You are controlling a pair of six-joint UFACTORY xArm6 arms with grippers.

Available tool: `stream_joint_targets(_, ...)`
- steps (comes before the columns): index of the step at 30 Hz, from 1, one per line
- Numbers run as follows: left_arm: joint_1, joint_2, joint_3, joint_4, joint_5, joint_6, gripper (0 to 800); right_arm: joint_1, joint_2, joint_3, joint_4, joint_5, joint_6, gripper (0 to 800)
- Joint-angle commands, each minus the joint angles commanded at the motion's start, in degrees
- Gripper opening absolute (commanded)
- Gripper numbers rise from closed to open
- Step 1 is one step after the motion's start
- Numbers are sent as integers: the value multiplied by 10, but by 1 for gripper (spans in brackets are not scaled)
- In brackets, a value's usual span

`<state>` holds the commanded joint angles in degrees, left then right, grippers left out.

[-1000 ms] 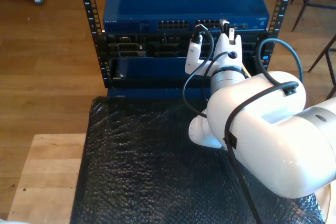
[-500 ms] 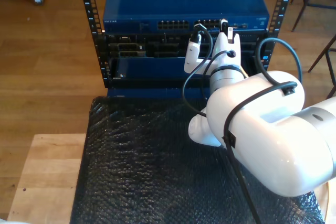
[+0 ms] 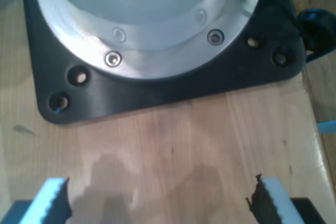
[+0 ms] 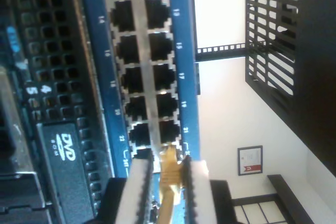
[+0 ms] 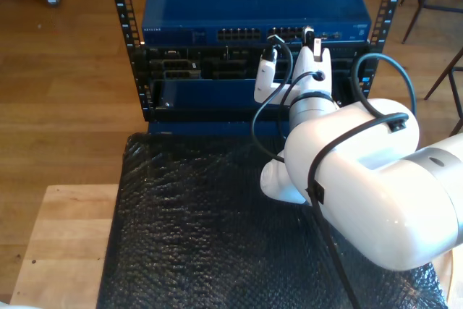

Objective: Grab the cable and plug it in

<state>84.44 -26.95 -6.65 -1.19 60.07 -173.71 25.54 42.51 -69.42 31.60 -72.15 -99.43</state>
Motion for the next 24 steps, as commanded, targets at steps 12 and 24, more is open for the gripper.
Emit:
stream_joint_targets(12, 0, -1, 0, 0, 0, 0, 800, 3, -38, 45, -1, 4, 0, 269)
stream_joint_targets(24, 0, -1, 0, 0, 0, 0, 800, 4, -85, 98, 0, 27, 0, 272)
